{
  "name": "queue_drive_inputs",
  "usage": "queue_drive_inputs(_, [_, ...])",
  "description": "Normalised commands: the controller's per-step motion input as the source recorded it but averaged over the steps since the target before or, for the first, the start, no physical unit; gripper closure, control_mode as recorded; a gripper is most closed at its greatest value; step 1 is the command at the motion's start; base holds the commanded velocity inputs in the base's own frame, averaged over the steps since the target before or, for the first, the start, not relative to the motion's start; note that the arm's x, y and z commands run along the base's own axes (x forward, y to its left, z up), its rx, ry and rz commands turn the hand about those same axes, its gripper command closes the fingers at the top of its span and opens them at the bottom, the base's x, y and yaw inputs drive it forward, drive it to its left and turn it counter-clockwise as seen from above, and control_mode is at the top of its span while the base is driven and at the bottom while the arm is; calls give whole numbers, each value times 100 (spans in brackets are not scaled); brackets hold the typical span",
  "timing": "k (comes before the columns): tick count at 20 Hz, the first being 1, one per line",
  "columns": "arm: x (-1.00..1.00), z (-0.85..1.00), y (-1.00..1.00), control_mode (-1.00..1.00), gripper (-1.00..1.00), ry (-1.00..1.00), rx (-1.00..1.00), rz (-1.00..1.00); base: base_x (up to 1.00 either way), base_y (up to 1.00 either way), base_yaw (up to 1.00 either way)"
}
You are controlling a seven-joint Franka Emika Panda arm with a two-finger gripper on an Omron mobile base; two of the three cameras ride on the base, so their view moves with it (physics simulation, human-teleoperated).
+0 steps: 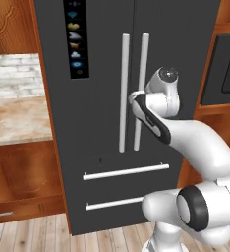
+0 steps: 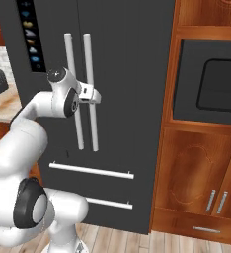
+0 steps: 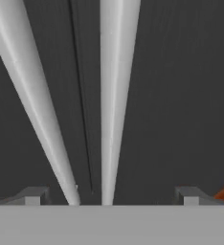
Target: Take the lemon wedge from the fridge and place it on the plate with fish on the dining counter.
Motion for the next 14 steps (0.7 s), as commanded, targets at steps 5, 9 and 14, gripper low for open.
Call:
queue_drive_inputs(5, [21, -7, -19, -100, -100, -4, 0, 5, 0, 0, 0])
queue_drive_inputs(9, [38, -4, -27, -100, -100, 0, 1, 6, 0, 0, 0])
queue_drive_inputs(14, [54, -5, 0, -100, -100, 0, 0, 0, 0, 0, 0])
